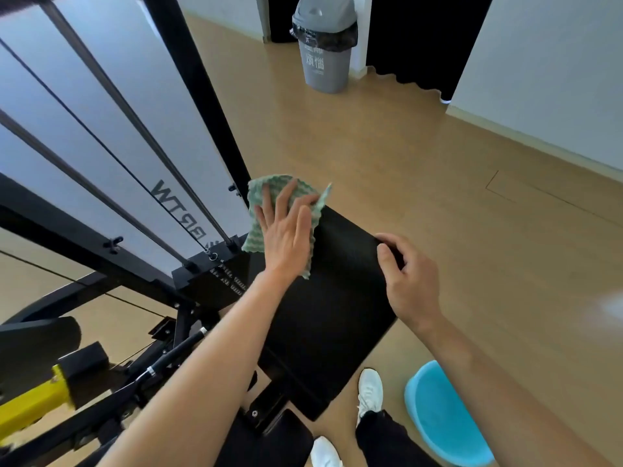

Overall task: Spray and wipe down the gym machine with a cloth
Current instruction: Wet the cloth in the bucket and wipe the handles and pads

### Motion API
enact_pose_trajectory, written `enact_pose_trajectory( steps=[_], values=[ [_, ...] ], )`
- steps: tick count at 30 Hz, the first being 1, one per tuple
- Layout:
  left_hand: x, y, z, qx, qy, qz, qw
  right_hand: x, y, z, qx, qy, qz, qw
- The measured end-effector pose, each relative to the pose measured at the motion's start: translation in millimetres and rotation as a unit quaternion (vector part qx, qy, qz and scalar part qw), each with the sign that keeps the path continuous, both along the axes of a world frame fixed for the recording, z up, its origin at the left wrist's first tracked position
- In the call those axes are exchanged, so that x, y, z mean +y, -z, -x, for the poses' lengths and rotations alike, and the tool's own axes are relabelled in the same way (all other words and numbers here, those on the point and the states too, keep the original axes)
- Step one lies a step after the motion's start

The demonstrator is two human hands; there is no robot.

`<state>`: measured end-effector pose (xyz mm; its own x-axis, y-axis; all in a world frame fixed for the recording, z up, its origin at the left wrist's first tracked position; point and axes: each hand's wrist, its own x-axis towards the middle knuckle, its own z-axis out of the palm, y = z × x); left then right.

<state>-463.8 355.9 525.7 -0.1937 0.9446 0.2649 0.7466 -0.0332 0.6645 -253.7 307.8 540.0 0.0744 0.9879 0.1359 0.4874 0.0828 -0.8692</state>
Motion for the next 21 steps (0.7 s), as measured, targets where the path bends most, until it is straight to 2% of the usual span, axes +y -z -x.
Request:
enact_pose_trajectory(
  steps=[4, 8, 11, 14, 16, 21],
  values=[
    [12.8, -20.2, -7.2, 0.107, 0.026, 0.012, 0.994, -6.2, 6.3, 0.3, 0.057, 0.055, -0.028, 0.996],
    [-27.3, -15.8, -45.2, 0.188, 0.132, -0.087, 0.969, -10.1, 9.4, 3.9, 0.115, 0.115, -0.041, 0.986],
    [-58.3, -2.2, -72.8, 0.214, 0.220, -0.122, 0.944, -8.9, 11.6, 3.1, 0.111, 0.122, -0.048, 0.985],
    [-51.6, 0.5, -56.5, 0.254, 0.259, -0.117, 0.925, -8.8, 9.9, 3.3, 0.093, 0.118, -0.053, 0.987],
    [-35.6, 2.2, -35.4, 0.254, 0.228, -0.112, 0.933, -9.7, 7.0, 4.4, 0.091, 0.112, -0.050, 0.988],
    [3.8, 3.0, 16.9, 0.187, 0.081, -0.057, 0.977, -10.8, 6.7, 5.5, 0.072, 0.102, -0.031, 0.992]
  ],
)
